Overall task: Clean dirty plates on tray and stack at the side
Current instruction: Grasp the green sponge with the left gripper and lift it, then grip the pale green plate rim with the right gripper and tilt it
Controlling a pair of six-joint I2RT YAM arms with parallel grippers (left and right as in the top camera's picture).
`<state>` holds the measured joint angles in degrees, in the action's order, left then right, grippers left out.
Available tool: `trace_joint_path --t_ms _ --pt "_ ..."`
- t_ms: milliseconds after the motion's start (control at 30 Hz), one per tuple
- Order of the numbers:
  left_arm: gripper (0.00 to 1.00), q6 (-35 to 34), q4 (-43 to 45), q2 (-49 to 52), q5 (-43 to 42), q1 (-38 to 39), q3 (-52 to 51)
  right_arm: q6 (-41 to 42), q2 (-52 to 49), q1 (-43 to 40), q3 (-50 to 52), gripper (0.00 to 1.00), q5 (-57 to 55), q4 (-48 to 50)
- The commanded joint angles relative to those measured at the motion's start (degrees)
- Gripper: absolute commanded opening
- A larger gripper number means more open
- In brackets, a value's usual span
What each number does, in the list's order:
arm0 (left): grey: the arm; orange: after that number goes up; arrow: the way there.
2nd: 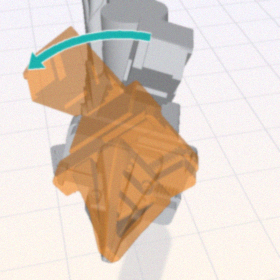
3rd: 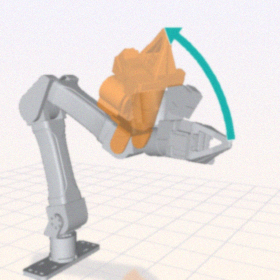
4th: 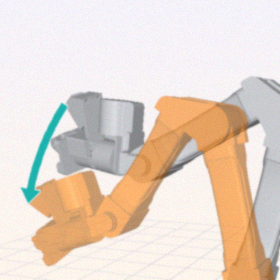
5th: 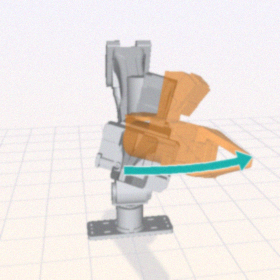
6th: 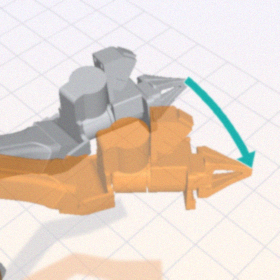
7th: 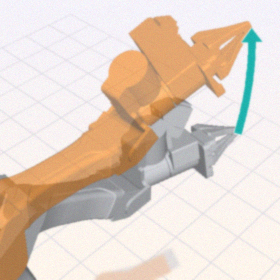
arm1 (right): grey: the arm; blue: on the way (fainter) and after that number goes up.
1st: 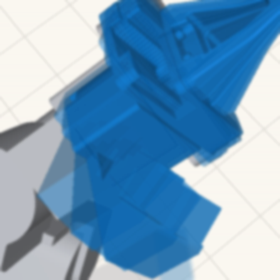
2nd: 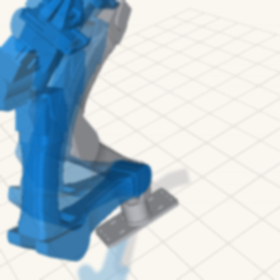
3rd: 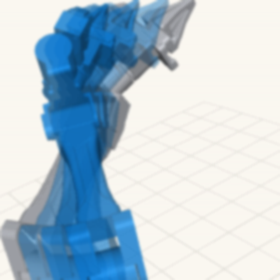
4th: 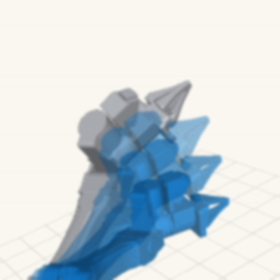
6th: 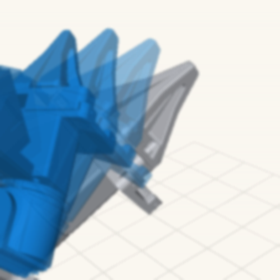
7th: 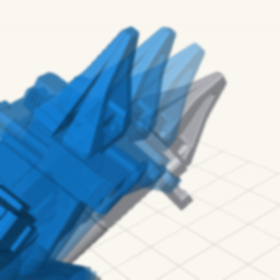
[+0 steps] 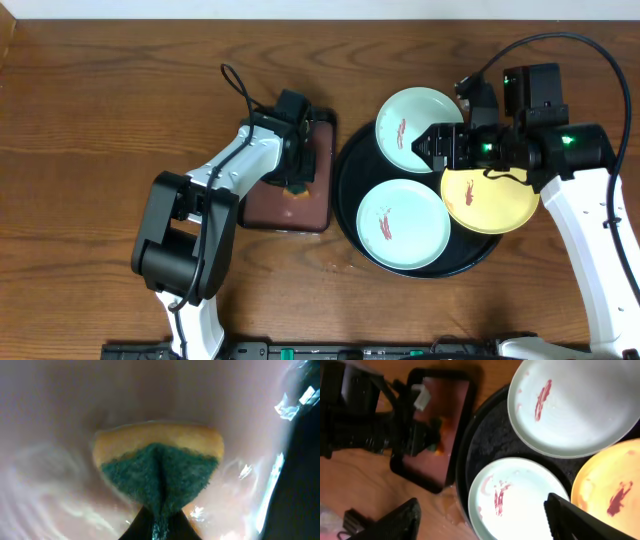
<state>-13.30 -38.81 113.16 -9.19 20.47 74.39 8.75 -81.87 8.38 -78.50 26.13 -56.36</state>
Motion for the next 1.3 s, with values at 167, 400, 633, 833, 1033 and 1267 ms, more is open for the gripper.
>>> trace_joint_path --t_ms 167,400,633,833,1033,1267 --pt "0.07 -0.5 -13.9 -1.4 2.8 0.1 15.1 4.4 -3.8 0.0 -3.3 0.70 -15.0 4.0" --pt "0.07 -1.1 -12.1 -1.5 -6.7 0.1 19.2 2.8 -20.9 -9.1 -9.1 0.66 -19.2 7.6" --pt "0.07 -2.3 -10.8 -1.5 -7.1 0.1 19.2 -5.8 -35.2 -15.3 -9.1 0.54 -7.5 13.0" --pt "0.07 -2.3 -9.0 -1.5 -8.8 0.1 19.2 -9.3 -37.4 -13.0 -9.1 0.41 -6.9 14.8" --pt "0.07 -3.2 -6.0 -1.5 -11.4 0.2 19.2 -8.6 -40.0 -10.3 -9.0 0.30 -16.0 16.3" --pt "0.08 -3.8 -4.2 -1.5 -11.4 1.2 19.2 -8.6 -41.7 -8.6 -8.9 0.10 -16.9 16.7"
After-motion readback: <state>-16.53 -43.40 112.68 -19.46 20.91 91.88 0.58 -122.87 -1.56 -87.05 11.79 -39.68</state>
